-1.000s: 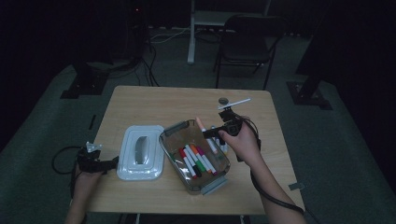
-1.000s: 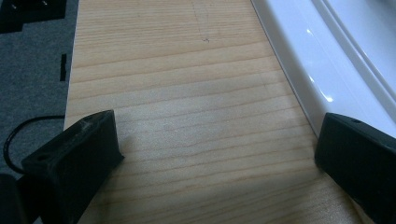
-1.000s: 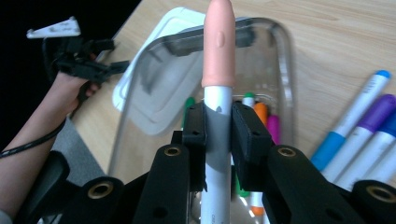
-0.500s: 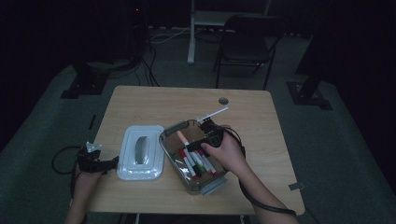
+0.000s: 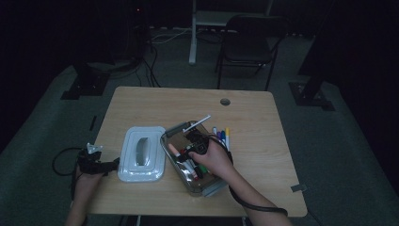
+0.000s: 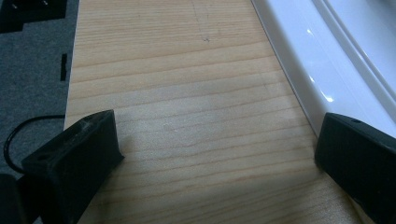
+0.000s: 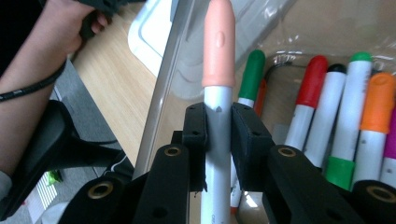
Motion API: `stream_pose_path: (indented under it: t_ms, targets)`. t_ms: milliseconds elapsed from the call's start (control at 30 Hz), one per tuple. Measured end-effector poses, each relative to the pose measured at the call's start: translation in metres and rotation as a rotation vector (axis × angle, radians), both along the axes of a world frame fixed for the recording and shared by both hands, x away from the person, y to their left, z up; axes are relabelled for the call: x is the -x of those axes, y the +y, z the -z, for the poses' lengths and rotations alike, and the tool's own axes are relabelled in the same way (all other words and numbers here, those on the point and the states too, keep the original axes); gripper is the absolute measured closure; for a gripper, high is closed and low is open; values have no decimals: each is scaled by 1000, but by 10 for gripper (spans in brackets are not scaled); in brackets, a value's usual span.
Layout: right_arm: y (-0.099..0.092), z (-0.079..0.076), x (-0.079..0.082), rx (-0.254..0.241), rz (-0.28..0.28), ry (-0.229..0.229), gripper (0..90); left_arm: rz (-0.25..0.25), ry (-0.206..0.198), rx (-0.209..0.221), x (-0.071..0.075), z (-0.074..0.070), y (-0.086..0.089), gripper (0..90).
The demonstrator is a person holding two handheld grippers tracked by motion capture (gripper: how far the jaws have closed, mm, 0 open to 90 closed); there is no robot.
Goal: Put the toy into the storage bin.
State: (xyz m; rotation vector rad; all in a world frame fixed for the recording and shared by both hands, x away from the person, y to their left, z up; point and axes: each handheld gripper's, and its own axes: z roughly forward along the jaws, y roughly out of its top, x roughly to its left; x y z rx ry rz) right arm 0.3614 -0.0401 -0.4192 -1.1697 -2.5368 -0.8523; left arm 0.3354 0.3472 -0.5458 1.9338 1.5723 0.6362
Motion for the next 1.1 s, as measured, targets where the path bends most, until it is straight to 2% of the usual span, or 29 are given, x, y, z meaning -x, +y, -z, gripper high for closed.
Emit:
stream_pose_path:
  t_ms: [300,533,733,933,1100]
  targets:
    - [15,21,-8,63,-10,46,769,0,0,0,0,0,0,4]
    - [24,40,-15,138,-18,74,769,0,1,1,0,0,0,4]
    - [28,49,-17,170,-20,98,768,0,1,1,0,0,0,4]
    - [31,54,-16,214,-29,98,765,0,2,1,0,0,0,4]
    - [30,56,-16,229,-34,106,717,0,1,1,0,0,0,5]
